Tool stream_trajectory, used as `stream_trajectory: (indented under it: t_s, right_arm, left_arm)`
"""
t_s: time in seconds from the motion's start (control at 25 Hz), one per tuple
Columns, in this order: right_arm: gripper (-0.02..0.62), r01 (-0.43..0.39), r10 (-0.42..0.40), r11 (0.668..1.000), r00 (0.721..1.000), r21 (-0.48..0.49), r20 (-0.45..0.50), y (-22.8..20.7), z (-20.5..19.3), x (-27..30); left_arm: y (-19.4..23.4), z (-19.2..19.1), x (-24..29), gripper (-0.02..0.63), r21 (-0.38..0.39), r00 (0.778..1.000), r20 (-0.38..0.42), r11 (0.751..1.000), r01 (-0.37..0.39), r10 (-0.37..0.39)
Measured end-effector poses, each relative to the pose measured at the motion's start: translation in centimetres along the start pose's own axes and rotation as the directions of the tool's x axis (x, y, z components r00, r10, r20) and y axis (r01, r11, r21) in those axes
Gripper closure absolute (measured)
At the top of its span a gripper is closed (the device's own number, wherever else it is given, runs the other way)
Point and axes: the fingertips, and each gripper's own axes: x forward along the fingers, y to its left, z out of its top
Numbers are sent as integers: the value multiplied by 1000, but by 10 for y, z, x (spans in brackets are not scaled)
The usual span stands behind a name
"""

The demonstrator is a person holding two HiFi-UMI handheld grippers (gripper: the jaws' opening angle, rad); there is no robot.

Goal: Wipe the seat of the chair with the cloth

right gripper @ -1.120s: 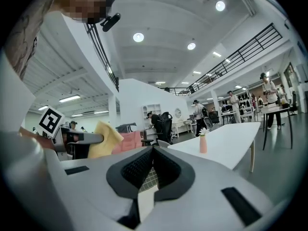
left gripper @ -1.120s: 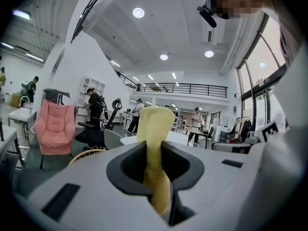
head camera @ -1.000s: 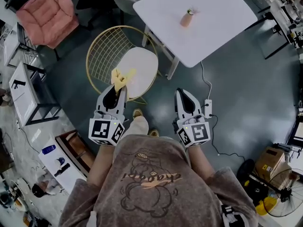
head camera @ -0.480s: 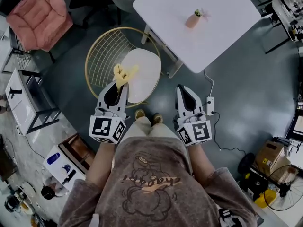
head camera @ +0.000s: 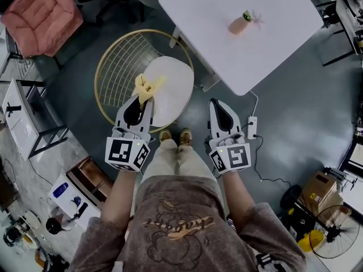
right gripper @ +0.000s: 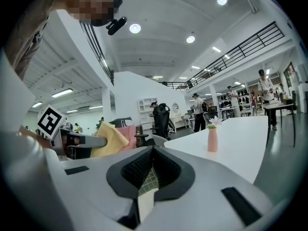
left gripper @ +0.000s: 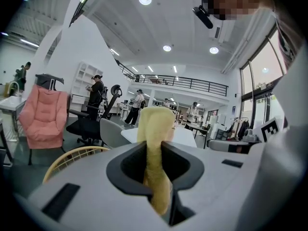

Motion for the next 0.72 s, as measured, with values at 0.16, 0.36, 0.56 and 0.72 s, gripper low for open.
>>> stream_trajectory:
  t_s: [0.16,0.36,0.56,0.72]
  right_arm:
    - [569,-9,9,1000,1000,5,-18,-4,-23,18]
    - [569,-8,9,1000,999,20,-44,-14,-52,35]
    - [569,-14,16,1000,998,27,-62,-17,-79,52]
    - [569,-21,23,999,997,31,-69,-15,-103,64]
  left_arm:
    - [10,-21,15,534,-12,1000,-17,1000,-8,8]
    - [22,-49,31,534,-29,999,-41,999,-19,18]
    - [40,-76,46,534,-63,998,-57,997,-35,31]
    - [50,-106,54,534,-98,997,-69,994,-42,36]
